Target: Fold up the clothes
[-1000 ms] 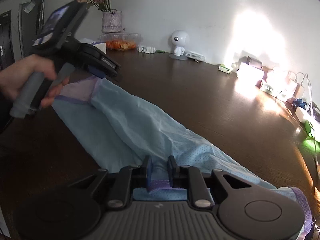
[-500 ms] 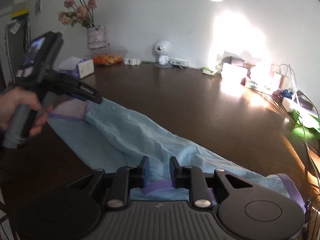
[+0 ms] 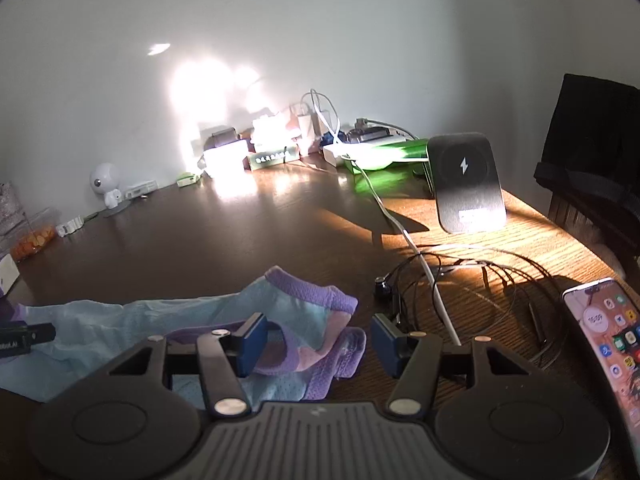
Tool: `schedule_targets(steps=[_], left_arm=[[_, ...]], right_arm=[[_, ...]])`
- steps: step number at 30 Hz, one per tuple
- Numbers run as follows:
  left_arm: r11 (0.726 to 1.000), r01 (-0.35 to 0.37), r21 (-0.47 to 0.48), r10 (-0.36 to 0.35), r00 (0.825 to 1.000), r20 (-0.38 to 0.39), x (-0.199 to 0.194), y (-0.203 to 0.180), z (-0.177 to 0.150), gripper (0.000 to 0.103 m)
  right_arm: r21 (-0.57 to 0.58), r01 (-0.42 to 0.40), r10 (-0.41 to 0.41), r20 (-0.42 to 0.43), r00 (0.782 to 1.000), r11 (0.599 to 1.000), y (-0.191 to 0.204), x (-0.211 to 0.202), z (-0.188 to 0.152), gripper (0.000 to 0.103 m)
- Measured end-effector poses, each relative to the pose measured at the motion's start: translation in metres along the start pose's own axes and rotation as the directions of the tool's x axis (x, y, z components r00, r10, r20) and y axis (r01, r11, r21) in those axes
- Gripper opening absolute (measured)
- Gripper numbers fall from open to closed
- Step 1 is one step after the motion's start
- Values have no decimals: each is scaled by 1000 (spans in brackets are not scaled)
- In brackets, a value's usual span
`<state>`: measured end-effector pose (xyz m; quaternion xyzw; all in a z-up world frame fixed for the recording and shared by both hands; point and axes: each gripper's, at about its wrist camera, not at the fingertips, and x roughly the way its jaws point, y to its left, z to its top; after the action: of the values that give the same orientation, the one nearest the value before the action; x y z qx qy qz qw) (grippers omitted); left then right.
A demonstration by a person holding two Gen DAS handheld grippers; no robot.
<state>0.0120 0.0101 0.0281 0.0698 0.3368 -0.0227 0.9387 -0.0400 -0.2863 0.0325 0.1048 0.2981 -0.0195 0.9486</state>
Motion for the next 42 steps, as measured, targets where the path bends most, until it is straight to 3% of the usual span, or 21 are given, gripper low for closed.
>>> schedule_targets(steps=[2,4,8,10,12,14,16,18,21,23,25,26,29,30,32,35,37,40,42], left_arm=[[1000,-1,4,1,1000,-16,1,1,-7,56],[1000,-3,-6,3,1000,-22,-2,6,-13,56],[997,0,-77,0,1000,10,-25,25,-20,58],[993,7,-116,-2,999,37,-41,35,-22,62],[989,-6,-147,14,998,53,-53,47,-25,62],[983,-24,-180,35,998,59,-63,59,-29,62],[978,-46,-204,57,997,53,-70,69,-34,63],[973,-76,-217,83,996,24,-70,78,-41,65],[965,-111,-237,106,994,-35,-64,90,-52,68],[957,-120,-264,109,992,-58,-61,99,-61,68],[948,-128,-292,115,991,-62,-60,105,-66,68],[945,-132,-300,119,991,-64,-58,107,-66,68],[945,-131,-300,115,991,-71,-51,108,-65,68],[947,-129,-296,112,991,-72,-50,108,-65,68],[950,-134,-282,118,990,-71,-48,104,-64,69],[953,-119,-277,104,992,-69,-48,101,-62,70],[955,-117,-273,102,992,-69,-48,99,-62,70],[956,-114,-271,99,993,-70,-48,99,-62,70],[954,-116,-276,101,993,-67,-48,99,-63,70]], right_arm=[[-24,23,-23,7,1000,999,6,8,-7,48],[-39,4,-4,6,1000,999,8,9,-9,12],[-56,16,-15,7,1000,998,6,11,5,9],[-88,17,-11,76,997,996,13,3,18,8],[-175,-44,71,148,987,984,38,-12,29,8],[-299,-150,200,144,969,943,73,-16,35,8],[-420,-264,315,55,948,868,119,-11,28,8],[-486,-343,365,-53,930,804,155,5,11,8],[-534,-390,351,-178,919,750,191,30,-12,14],[-535,-405,375,-170,911,741,191,19,-9,17],[-494,-439,437,-127,890,750,175,2,7,41],[-462,-450,457,-105,883,764,165,-3,15,43],[-407,-443,437,-114,892,799,151,10,30,39],[-434,-434,413,-147,899,789,155,21,26,39],[-530,-443,361,-256,897,723,174,40,6,39],[-714,-399,310,-261,914,575,203,29,-19,47],[-807,-347,273,-239,932,477,213,11,-20,71],[-875,-295,248,-210,946,384,211,-14,-3,88],[-876,-313,287,-213,934,368,204,-30,18,91]])
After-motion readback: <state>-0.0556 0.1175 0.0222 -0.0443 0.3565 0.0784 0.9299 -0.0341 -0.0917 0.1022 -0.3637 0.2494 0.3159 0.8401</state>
